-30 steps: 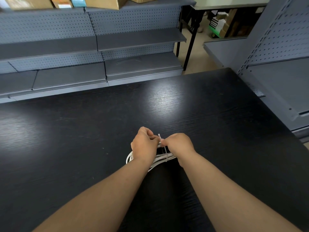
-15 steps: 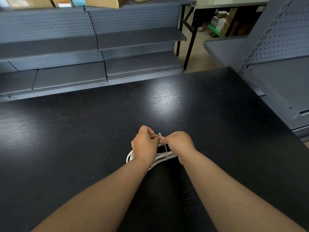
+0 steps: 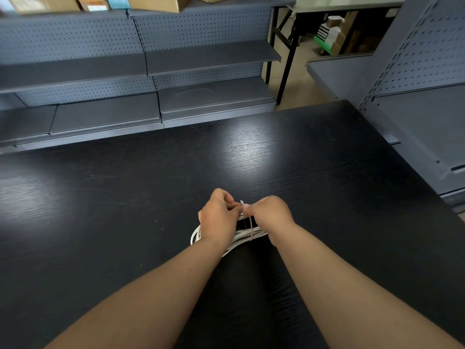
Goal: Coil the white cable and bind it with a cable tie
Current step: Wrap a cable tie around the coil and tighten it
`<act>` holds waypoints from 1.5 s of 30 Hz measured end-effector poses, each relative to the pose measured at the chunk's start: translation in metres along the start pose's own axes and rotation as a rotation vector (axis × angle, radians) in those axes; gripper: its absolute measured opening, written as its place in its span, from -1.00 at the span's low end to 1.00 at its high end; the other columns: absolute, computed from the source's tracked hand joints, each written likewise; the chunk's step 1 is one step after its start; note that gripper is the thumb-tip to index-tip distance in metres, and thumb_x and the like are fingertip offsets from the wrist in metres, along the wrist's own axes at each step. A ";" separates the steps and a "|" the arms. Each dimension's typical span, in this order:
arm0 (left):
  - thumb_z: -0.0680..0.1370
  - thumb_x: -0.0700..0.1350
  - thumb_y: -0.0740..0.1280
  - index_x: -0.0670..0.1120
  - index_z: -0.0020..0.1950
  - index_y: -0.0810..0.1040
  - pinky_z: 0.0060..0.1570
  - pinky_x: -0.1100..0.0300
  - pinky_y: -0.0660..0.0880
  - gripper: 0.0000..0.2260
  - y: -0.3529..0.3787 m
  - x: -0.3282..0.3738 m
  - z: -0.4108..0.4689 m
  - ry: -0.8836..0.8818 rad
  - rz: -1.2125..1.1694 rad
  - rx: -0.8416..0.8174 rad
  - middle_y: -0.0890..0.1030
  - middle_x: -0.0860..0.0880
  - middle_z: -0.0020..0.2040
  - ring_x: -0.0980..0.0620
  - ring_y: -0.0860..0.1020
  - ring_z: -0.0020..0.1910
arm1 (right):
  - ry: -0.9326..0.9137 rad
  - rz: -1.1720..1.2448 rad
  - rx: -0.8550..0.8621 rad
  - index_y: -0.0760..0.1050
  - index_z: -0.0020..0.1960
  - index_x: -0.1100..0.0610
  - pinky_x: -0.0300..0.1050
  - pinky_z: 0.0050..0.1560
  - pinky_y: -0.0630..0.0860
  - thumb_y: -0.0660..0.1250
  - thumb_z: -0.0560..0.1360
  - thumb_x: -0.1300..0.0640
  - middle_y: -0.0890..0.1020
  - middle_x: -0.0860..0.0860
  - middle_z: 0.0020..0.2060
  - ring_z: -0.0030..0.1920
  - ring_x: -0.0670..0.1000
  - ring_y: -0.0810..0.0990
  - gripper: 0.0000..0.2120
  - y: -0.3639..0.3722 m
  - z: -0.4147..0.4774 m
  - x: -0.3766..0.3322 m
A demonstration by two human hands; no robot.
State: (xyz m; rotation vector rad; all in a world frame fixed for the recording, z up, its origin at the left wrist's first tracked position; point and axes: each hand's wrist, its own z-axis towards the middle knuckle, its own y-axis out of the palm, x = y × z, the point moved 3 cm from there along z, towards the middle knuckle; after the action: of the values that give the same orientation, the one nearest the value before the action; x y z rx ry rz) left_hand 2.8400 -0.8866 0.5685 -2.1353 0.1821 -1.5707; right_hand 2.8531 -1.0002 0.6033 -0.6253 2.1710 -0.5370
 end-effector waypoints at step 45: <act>0.33 0.22 0.43 0.15 0.15 0.21 -0.09 0.29 0.30 -0.45 -0.013 -0.014 -0.020 0.458 0.569 -0.177 0.58 0.12 0.13 0.12 0.55 0.05 | -0.195 -0.105 0.095 0.59 0.06 0.14 -0.17 -0.21 0.47 0.28 0.53 0.00 0.66 0.05 -0.09 -0.12 0.00 0.61 -0.75 0.005 -0.009 0.008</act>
State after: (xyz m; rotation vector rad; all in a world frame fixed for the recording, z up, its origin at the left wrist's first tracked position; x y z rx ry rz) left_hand 2.8146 -0.8758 0.5669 -1.5914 1.0141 -1.6880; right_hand 2.8401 -0.9994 0.6012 -0.7120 1.9265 -0.6049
